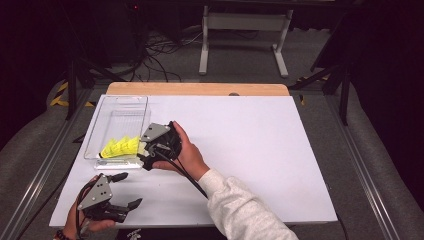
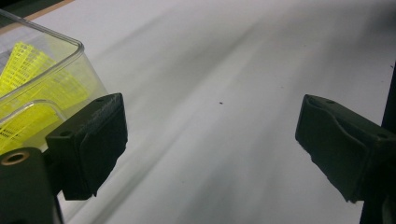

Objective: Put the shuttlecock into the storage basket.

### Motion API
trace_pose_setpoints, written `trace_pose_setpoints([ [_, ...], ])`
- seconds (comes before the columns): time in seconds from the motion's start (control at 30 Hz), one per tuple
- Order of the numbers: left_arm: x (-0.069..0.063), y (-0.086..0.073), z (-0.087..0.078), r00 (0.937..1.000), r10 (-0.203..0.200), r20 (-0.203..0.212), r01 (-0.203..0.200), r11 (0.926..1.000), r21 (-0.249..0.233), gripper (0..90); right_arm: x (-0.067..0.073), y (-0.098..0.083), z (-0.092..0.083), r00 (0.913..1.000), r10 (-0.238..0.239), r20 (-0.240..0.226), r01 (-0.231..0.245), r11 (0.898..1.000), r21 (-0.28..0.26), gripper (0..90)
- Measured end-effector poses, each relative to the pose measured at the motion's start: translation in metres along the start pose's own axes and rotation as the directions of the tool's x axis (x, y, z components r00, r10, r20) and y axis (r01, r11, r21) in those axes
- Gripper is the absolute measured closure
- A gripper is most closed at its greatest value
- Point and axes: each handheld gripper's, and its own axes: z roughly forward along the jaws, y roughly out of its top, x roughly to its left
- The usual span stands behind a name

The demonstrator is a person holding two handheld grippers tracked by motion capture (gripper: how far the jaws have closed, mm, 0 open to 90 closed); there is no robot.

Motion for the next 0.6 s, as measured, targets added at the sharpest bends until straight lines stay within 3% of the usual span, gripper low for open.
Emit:
trace_pose_setpoints([
  [0.6, 0.0, 0.0, 0.0, 1.0, 0.002, -0.006, -0.002, 1.0, 0.002, 10.1, -0.005, -0.009, -0.011, 0.999, 0.022, 0.039, -0.022, 0.999, -0.023, 6.4],
])
